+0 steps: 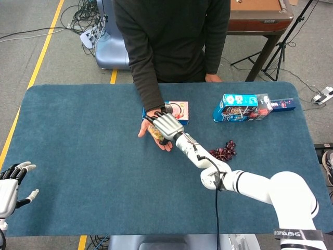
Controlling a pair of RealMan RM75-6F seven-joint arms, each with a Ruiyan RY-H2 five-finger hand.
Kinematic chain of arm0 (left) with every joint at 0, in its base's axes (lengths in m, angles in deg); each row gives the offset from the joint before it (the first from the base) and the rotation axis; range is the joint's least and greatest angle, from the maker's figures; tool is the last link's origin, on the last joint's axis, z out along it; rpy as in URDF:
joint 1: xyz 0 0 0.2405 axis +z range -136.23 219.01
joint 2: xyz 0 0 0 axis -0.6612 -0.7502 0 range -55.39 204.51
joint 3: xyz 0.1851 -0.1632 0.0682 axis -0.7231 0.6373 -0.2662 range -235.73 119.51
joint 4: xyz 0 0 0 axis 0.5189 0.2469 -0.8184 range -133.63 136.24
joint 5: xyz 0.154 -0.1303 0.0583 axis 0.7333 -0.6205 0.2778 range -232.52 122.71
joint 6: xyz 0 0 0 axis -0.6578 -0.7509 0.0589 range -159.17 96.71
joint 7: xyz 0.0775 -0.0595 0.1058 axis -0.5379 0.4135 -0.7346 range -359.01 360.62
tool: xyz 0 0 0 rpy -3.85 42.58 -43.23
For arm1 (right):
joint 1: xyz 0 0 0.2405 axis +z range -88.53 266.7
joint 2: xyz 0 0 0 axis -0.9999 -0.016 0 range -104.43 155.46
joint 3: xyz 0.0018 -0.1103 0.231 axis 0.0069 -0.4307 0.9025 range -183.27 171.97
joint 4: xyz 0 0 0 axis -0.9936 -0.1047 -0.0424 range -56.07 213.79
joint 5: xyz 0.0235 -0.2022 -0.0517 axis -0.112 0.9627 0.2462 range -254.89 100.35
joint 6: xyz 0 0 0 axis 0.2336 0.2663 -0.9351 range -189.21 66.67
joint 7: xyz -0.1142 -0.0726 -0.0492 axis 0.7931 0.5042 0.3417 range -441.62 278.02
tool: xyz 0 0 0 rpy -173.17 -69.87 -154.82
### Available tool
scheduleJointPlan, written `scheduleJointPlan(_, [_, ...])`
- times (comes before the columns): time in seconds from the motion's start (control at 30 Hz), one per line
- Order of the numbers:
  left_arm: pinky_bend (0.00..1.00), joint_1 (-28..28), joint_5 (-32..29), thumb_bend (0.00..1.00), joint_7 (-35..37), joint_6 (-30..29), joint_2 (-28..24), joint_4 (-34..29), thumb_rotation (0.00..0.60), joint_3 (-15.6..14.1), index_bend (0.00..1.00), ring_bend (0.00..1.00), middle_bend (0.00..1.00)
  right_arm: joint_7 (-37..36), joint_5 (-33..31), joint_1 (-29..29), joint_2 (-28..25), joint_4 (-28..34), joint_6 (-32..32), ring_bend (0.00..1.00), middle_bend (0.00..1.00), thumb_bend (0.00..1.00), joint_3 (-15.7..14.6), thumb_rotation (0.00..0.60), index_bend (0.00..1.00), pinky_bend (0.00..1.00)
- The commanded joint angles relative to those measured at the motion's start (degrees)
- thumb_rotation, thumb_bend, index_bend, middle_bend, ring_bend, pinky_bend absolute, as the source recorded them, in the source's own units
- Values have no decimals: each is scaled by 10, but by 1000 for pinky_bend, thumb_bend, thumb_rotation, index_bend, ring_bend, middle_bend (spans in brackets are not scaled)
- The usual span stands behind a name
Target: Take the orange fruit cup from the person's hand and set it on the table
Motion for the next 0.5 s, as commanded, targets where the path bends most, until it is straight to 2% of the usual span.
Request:
scheduleJointPlan(0.03, [253,0,0,200,0,0,0,1,600,0,275,176,219,-5,-3,1,2,-5,1,119,254,175,-2,600,115,178])
scheduleJointPlan(0.13, [253,0,0,200,1,0,1,2,600,0,275,176,219,-9,-1,2,4,-12,5,160,288,218,-3,600,178,221])
scheduleJointPlan(0.27, [253,0,0,200,1,2,2,3,600,0,275,176,219,-13,0,3,8,-18,9,227,357,293,-6,600,305,332])
scheduleJointPlan(0.5, [253,0,0,201,1,3,3,4,600,0,275,176,219,-22,4,1,9,-17,17,321,417,339,-7,600,414,501])
